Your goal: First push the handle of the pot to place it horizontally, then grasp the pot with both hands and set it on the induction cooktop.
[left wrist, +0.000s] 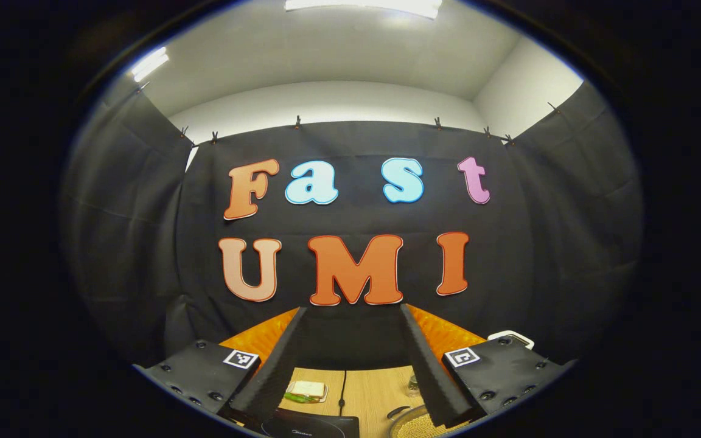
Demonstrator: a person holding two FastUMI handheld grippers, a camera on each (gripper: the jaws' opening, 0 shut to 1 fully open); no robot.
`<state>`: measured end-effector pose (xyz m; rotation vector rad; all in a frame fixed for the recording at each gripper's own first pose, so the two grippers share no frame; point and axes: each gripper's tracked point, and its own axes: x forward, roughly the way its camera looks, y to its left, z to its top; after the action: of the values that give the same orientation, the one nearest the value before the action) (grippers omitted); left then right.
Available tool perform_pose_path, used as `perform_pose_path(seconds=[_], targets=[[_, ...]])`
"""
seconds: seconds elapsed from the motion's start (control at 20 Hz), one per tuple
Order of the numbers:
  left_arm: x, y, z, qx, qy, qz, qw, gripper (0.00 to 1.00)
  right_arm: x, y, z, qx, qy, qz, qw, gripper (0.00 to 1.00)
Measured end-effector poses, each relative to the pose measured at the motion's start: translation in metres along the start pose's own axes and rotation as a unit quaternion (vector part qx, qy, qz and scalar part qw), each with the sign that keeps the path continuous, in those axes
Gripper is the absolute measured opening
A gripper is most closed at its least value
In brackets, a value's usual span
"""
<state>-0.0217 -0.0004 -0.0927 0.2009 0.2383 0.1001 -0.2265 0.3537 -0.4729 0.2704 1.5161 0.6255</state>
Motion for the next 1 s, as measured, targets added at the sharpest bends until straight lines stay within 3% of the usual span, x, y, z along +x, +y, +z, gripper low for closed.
perform_pose_path(seconds=[0.35,0.45,0.55,1.0], targets=[[-0.005,-0.037,0.006,0.001,0.004,0.021,1.000,0.95,0.000,-0.042,0.029,-0.032,-0.016,-0.020,0.999,0.00],[-0.009,-0.043,0.004,0.010,0.010,0.030,0.999,0.96,0.003,-0.065,0.039,-0.045,-0.015,-0.045,0.998,0.00],[-0.014,-0.045,-0.001,0.013,0.016,0.039,0.999,0.95,0.005,-0.075,0.045,-0.027,-0.005,-0.036,0.999,0.00],[-0.017,-0.002,-0.031,-0.013,0.036,0.053,0.998,0.95,0.010,-0.090,0.073,0.023,0.011,-0.030,0.999,0.00]])
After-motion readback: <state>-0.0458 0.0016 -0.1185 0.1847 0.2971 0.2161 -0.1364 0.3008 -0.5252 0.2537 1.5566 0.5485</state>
